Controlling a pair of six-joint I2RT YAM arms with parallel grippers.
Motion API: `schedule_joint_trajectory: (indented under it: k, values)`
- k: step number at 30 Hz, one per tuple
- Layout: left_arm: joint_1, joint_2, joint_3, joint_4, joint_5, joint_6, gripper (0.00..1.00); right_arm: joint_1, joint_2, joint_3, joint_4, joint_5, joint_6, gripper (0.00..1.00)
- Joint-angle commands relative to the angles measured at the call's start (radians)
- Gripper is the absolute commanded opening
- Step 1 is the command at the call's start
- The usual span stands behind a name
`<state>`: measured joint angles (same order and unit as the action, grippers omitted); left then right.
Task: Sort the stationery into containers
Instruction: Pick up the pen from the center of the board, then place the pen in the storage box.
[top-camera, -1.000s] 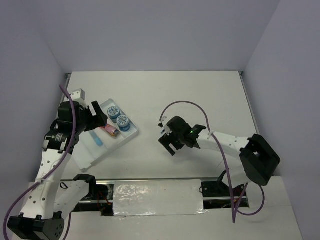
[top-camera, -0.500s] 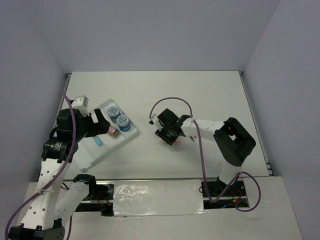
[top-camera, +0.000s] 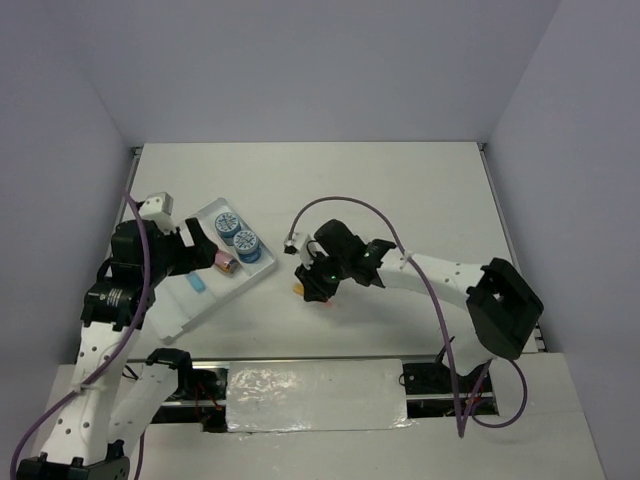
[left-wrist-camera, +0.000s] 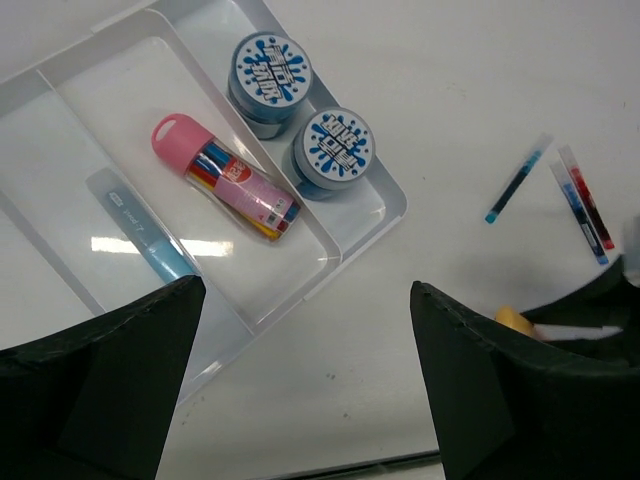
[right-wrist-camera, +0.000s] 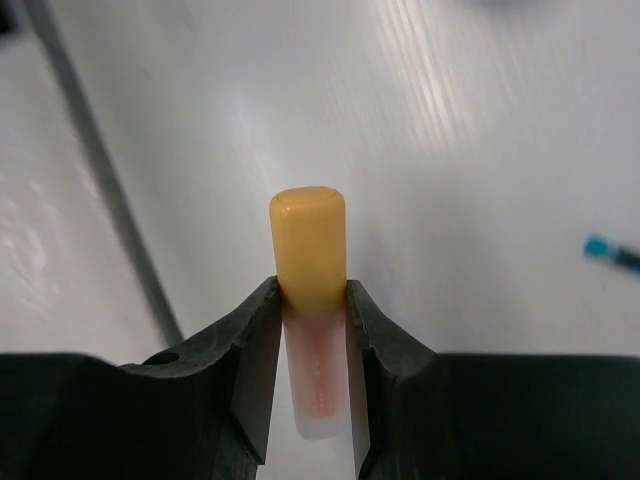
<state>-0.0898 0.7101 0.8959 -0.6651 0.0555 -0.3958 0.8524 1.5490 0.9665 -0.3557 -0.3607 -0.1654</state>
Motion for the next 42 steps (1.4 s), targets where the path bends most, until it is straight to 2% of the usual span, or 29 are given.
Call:
schedule_joint_trajectory:
  k: [1,2,3,4,5,7,12,14,19,24,28,35,37,42]
  values:
    - [-0.002,-0.069,0.014,0.021,-0.110,-0.037,0.97,0.082,-0.072,0.018,0.290,-0.110,0.144,0.20]
    - [-0.002,-0.114,0.014,0.009,-0.156,-0.052,0.97,0.102,-0.054,0.047,0.338,-0.097,0.226,0.20]
    - [0.002,-0.141,0.015,-0.002,-0.268,-0.073,0.97,0.132,-0.037,0.070,0.366,-0.080,0.268,0.20]
    - [0.005,-0.167,0.015,-0.020,-0.317,-0.112,0.98,0.142,-0.011,0.104,0.427,-0.026,0.318,0.18]
    - [0.012,-0.223,0.015,-0.028,-0.356,-0.124,0.99,0.142,0.053,0.174,0.451,0.003,0.440,0.18]
    - [0.036,-0.285,0.015,-0.044,-0.443,-0.162,0.99,0.145,0.135,0.263,0.460,0.075,0.547,0.15]
    - [0.079,-0.483,-0.011,-0.007,-0.428,-0.155,0.99,0.194,0.445,0.673,0.371,0.129,0.592,0.16]
    - [0.081,-0.498,-0.005,-0.019,-0.430,-0.156,0.99,0.209,0.572,0.864,0.296,0.128,0.602,0.16]
    - [0.087,-0.491,-0.015,0.007,-0.385,-0.140,0.99,0.235,0.765,1.125,0.245,0.135,0.641,0.21]
    - [0.087,-0.505,-0.017,0.007,-0.388,-0.141,0.99,0.269,0.830,1.157,0.308,0.183,0.635,0.26]
    - [0.087,-0.515,-0.015,0.002,-0.399,-0.144,0.99,0.290,0.919,1.280,0.229,0.242,0.603,0.30]
    - [0.087,-0.528,-0.023,0.005,-0.396,-0.141,0.99,0.300,0.935,1.262,0.212,0.339,0.596,0.41]
    - [0.087,-0.531,-0.022,0.005,-0.398,-0.141,0.99,0.304,0.945,1.281,0.199,0.341,0.589,0.49]
    - [0.087,-0.538,-0.023,-0.001,-0.413,-0.147,0.99,0.309,0.910,1.279,0.207,0.279,0.581,0.81]
